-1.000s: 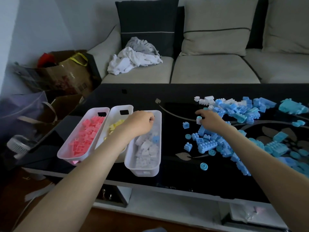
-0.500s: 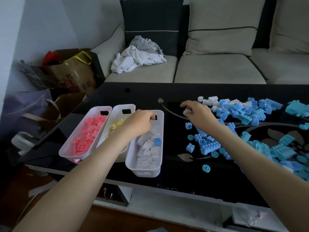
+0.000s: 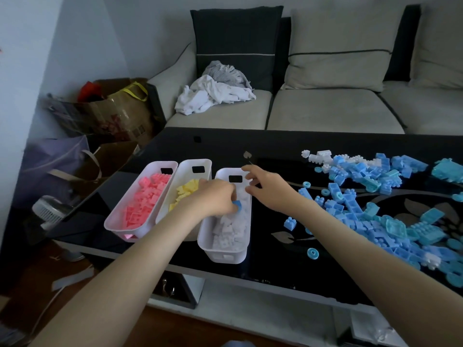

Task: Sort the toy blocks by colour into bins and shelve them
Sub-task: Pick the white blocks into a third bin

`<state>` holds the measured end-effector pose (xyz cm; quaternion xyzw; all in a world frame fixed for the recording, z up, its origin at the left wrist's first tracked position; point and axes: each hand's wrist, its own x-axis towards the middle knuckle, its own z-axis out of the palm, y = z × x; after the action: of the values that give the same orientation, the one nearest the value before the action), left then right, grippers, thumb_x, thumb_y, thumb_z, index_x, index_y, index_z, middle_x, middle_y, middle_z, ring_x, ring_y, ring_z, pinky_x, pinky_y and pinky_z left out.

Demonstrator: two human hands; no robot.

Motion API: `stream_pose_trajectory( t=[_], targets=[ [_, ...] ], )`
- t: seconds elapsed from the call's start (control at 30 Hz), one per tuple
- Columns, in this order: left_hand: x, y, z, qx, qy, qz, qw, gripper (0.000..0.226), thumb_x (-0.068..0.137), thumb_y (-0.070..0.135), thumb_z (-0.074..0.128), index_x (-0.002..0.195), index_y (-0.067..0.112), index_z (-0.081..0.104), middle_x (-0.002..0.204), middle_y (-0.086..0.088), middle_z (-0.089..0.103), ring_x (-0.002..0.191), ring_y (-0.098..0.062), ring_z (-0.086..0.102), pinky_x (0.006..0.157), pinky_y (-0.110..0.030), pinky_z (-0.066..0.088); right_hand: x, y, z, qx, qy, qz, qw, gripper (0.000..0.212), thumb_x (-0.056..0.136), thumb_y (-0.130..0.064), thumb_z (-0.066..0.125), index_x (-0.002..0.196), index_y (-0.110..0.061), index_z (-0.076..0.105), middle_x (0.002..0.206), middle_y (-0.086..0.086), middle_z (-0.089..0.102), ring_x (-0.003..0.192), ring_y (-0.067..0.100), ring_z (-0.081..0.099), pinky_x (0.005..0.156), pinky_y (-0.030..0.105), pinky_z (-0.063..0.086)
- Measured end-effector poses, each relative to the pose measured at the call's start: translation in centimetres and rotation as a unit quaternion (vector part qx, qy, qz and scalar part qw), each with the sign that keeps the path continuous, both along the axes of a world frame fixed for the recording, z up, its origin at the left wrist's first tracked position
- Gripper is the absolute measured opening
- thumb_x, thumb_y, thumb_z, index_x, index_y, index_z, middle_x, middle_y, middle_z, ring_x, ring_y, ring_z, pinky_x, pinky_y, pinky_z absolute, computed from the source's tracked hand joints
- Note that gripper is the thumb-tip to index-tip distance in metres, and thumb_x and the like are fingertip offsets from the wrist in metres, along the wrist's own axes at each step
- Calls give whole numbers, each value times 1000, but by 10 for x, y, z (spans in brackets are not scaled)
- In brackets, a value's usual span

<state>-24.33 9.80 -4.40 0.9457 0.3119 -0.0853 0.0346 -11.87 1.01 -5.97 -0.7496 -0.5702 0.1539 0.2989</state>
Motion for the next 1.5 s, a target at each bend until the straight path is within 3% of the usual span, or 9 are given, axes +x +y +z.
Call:
stream_pose_trajectory(
  t=[0.23,0.43,0.6,0.73,0.87,1.0,1.17,1.33,1.5],
  targets=[
    [10,-1,36,36,-90,19,995,25,92,34,51,106,15,59,100,-2,62,95,-23,57,80,-36,34,17,-10,5,18,5,-36,999,39,95,-18,50,134,-18,45,125,4,55,112,16,54,87,20,41],
    [80,-29,27,6,-55,-39,998,26,92,34,55,110,15,61,105,-3,62,103,-24,54,86,-38,30,61,-42,7,-30,-9,-81,996,33,95,-14,48,128,-15,52,117,5,59,103,18,57,82,22,44],
    [124,-41,15,-55,-12,-43,997,29,89,34,59,105,10,62,99,-5,62,87,-22,61,66,-29,45,110,-75,5,-116,-40,-87,989,44,95,-27,51,137,-20,42,126,5,54,110,19,54,89,25,41],
    [158,-30,13,-44,44,-29,998,28,93,24,52,116,11,61,113,-6,62,98,-23,62,75,-30,49,159,-89,4,-116,-46,-130,984,41,95,-25,51,135,-19,44,128,7,53,111,20,55,89,27,42],
    [193,-22,16,-29,-11,-18,999,39,94,6,41,129,14,54,127,-10,54,108,-26,58,87,-34,51,216,-93,-1,-92,-55,-191,976,41,96,-15,48,137,-17,43,131,11,51,116,27,52,92,31,40],
    [232,-14,-2,-75,-84,3,994,48,95,9,42,141,21,40,138,-12,41,116,-29,51,91,-35,47,263,-87,-10,-99,-56,-233,966,46,98,-22,43,143,-19,35,142,16,41,118,30,51,94,33,40],
    [293,3,-41,-110,-120,40,986,65,94,-2,40,149,30,27,152,-12,19,129,-33,39,102,-45,43,300,-61,-39,-124,-55,-256,957,47,100,-34,31,147,-29,28,153,2,29,134,29,36,108,42,29],
    [326,18,-60,-149,-128,34,980,49,102,37,30,149,42,17,159,-10,0,142,-35,17,114,-51,24,318,-35,-55,-213,-101,-234,943,52,96,-49,22,147,-41,15,155,-4,23,140,30,24,113,51,10],
    [336,28,-78,-157,-108,-43,981,44,102,44,22,146,45,26,157,-2,21,142,-30,21,116,-52,17,316,-31,-63,-217,-166,-168,947,50,97,-41,20,147,-43,12,154,-7,25,140,27,23,111,49,11]
  ],
)
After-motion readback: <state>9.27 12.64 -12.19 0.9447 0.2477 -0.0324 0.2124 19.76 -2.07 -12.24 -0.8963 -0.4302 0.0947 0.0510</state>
